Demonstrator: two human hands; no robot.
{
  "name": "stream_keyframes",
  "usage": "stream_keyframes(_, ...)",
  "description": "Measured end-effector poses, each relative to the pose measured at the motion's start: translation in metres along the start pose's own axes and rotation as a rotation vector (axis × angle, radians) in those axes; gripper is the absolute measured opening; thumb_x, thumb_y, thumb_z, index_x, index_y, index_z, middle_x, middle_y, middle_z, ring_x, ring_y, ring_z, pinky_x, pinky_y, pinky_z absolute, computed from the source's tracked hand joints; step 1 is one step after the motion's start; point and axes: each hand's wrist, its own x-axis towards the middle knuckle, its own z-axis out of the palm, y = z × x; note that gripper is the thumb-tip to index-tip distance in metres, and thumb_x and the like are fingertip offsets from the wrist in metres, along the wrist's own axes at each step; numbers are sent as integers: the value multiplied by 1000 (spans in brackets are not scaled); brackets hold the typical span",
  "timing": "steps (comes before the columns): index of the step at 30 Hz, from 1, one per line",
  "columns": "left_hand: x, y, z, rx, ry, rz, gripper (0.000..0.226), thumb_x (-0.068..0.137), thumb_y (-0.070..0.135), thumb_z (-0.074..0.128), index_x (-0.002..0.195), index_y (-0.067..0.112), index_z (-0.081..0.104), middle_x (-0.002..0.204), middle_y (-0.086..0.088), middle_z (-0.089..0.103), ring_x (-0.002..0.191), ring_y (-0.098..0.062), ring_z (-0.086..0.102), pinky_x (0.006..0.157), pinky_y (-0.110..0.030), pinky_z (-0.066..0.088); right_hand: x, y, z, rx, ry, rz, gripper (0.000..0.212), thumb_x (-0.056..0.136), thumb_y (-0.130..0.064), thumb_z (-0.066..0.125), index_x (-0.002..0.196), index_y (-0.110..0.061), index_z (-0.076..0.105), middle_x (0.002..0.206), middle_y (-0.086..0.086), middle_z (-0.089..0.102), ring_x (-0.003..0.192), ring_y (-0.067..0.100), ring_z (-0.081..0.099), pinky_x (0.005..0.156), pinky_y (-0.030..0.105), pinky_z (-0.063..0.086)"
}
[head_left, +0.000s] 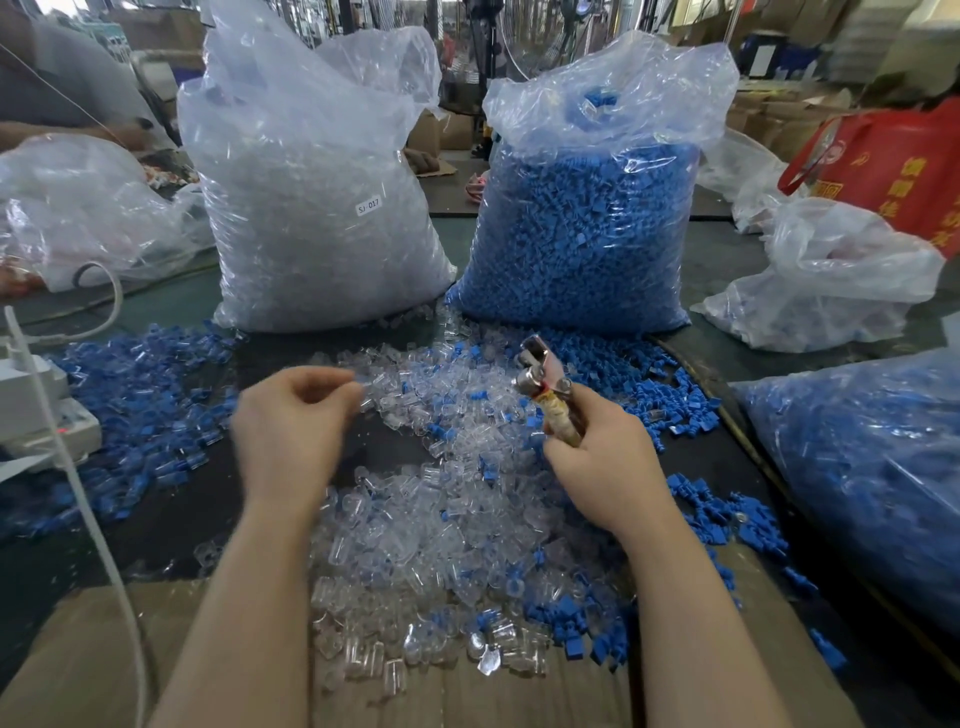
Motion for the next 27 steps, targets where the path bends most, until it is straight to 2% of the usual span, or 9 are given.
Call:
stream_keyframes(2, 8, -16, -18, 323, 185, 21, 10, 86, 17, 72, 94, 15, 77, 93, -8, 75, 85, -20, 64, 84, -33, 47, 1, 3, 0, -58, 50, 34, 11, 83, -23, 58, 78, -29, 50, 64, -8, 56, 60, 13, 51, 50, 31, 35)
stream_keyframes(5, 14, -33, -33, 512, 276, -69, 16, 90, 9, 66, 102, 6, 76, 103, -21, 71, 99, -39, 62, 86, -46, 49, 3, 4, -1, -139, 93, 113, 14, 83, -24, 58, 76, -29, 47, 66, -9, 57, 60, 11, 50, 48, 29, 30)
stream_keyframes(8, 18, -42, -37, 573, 272, -139, 20, 91, 3, 62, 106, 3, 74, 109, -26, 68, 103, -45, 60, 86, -51, 51, 3, 6, -1, -218, 126, 184, 13, 85, -25, 58, 77, -25, 48, 67, -7, 57, 60, 12, 49, 48, 28, 28)
stream_keyframes(13, 22, -51, -41, 599, 261, -171, 22, 90, -1, 60, 106, 2, 74, 112, -26, 67, 103, -46, 60, 84, -53, 52, 3, 7, -4, -363, 169, 333, 11, 87, -28, 57, 82, -23, 48, 68, -5, 51, 57, 12, 41, 51, 31, 27)
stream_keyframes(17, 23, -50, -37, 711, 230, -159, 23, 92, 9, 63, 112, 1, 72, 113, -30, 64, 105, -47, 58, 84, -51, 50, 2, 6, -7, -427, 203, 432, 15, 89, -30, 58, 92, -17, 50, 69, -2, 45, 55, 15, 35, 51, 30, 26)
stream_keyframes(19, 24, -44, -32, 827, 200, -99, 30, 91, 18, 67, 118, 5, 69, 116, -30, 60, 105, -48, 55, 84, -50, 47, 2, 5, -8, -460, 178, 459, 19, 90, -32, 58, 94, -17, 48, 80, 2, 51, 59, 19, 37, 54, 31, 29)
stream_keyframes(22, 20, -29, -18, 706, 52, 8, 26, 90, 27, 68, 114, 17, 71, 112, -15, 66, 100, -35, 60, 82, -42, 47, 1, 4, -6, -512, 73, 454, 21, 93, -34, 55, 96, -17, 44, 100, 7, 51, 68, 24, 42, 59, 32, 35)
stream_keyframes(24, 12, -19, -4, 594, -147, -6, 22, 89, 32, 68, 109, 23, 72, 102, 0, 69, 94, -23, 63, 81, -34, 48, 1, 4, -3, -523, 28, 430, 20, 93, -33, 55, 96, -17, 44, 98, 6, 48, 71, 25, 45, 61, 33, 36)
stream_keyframes(27, -1, -10, 17, 580, -422, -5, 30, 89, 39, 68, 113, 22, 68, 102, 4, 67, 91, -16, 64, 85, -31, 51, 1, 3, -1, -526, 22, 418, 18, 92, -32, 56, 94, -17, 45, 94, 4, 49, 72, 24, 46, 59, 31, 34)
